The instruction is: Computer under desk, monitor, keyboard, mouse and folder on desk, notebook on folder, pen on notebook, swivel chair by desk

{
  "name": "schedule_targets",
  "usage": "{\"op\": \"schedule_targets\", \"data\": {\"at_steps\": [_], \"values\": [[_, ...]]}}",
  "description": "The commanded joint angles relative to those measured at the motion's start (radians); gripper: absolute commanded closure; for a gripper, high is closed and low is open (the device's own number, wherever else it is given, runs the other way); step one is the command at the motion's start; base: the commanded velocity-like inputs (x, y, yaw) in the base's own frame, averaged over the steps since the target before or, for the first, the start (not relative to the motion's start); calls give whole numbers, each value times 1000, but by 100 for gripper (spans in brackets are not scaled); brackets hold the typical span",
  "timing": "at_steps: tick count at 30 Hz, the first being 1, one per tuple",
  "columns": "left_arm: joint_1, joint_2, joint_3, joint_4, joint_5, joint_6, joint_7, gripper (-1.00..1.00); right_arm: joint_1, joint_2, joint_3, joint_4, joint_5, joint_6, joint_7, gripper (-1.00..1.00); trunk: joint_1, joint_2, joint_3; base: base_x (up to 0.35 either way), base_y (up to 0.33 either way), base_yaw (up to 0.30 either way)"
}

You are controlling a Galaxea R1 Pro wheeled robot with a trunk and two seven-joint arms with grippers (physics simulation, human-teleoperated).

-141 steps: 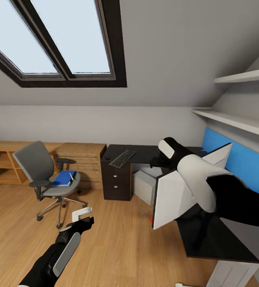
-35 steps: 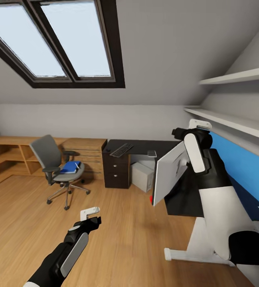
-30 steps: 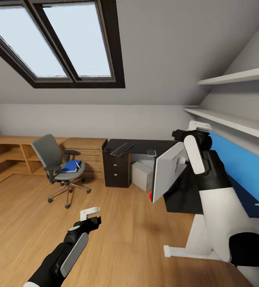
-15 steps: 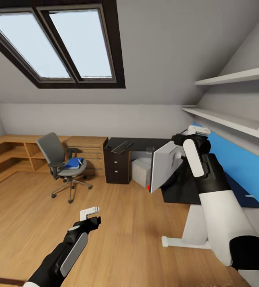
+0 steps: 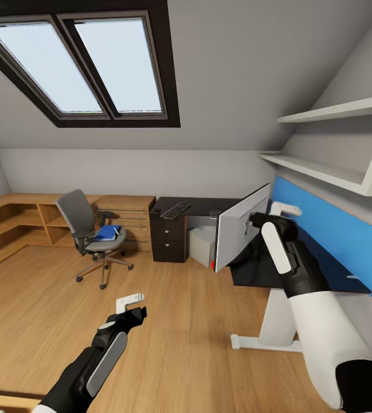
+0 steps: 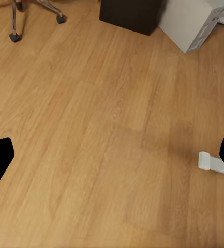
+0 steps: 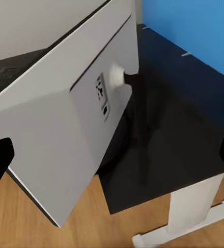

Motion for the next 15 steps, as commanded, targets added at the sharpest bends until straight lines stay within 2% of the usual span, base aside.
{"op": "schedule_targets", "data": {"at_steps": [1, 3, 6, 12, 13, 15], "values": [[-1, 1, -4, -10, 9, 1, 10, -100, 7, -3, 3, 0, -9, -7, -10, -100, 1, -2, -2, -5, 0, 0], [-1, 1, -3, -30, 9, 1, 12, -100, 34, -6, 3, 0, -9, -32, -10, -100, 1, -2, -2, -3, 0, 0], [-1, 1, -3, -49, 13, 4, 21, -100, 90, -17, 3, 35, -9, -109, -9, -100, 1, -2, -2, 0, 0, 0], [0, 1, -3, -58, 17, 8, 24, -100, 123, -29, 6, 200, -9, -285, 7, -100, 1, -2, -2, 0, 0, 0], [0, 2, -3, -57, 18, 9, 24, -100, 128, -29, 22, 286, 6, -369, 32, -100, 1, -2, -2, 0, 0, 0], [0, 2, -3, -56, 19, 10, 24, -100, 129, -28, 29, 304, 13, -387, 37, -100, 1, -2, -2, 0, 0, 0]]}}
